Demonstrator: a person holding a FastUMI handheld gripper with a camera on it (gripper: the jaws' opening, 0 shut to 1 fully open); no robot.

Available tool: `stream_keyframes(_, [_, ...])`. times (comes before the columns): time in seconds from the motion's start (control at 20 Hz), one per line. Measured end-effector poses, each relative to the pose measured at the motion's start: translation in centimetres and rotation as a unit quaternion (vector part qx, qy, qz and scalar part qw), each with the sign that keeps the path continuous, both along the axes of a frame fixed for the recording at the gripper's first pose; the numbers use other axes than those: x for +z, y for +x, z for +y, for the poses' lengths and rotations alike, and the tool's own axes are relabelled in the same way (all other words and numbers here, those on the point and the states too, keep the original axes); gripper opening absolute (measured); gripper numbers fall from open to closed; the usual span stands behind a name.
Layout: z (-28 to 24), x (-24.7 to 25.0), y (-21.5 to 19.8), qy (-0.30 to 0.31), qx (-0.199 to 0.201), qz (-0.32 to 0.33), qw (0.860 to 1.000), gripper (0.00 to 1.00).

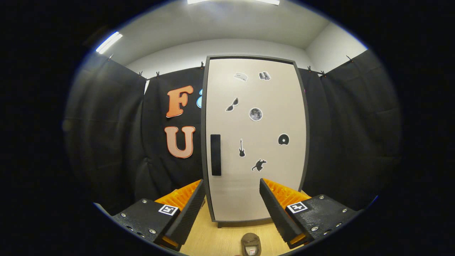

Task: Open the shoe cabinet door, grab the shoes and put them into the shoe cabinet, then close the shoe cabinet door.

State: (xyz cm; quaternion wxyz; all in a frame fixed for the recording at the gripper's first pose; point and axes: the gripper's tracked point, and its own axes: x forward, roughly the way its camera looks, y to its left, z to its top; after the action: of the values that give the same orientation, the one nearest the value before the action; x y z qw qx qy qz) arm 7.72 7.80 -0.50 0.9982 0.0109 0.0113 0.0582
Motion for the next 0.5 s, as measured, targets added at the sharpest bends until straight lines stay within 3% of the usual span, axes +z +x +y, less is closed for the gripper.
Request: stream_keyframes(0.5, [5.6,0.5,10.7,-0.006,0.03,-0.005,1.0,0.95])
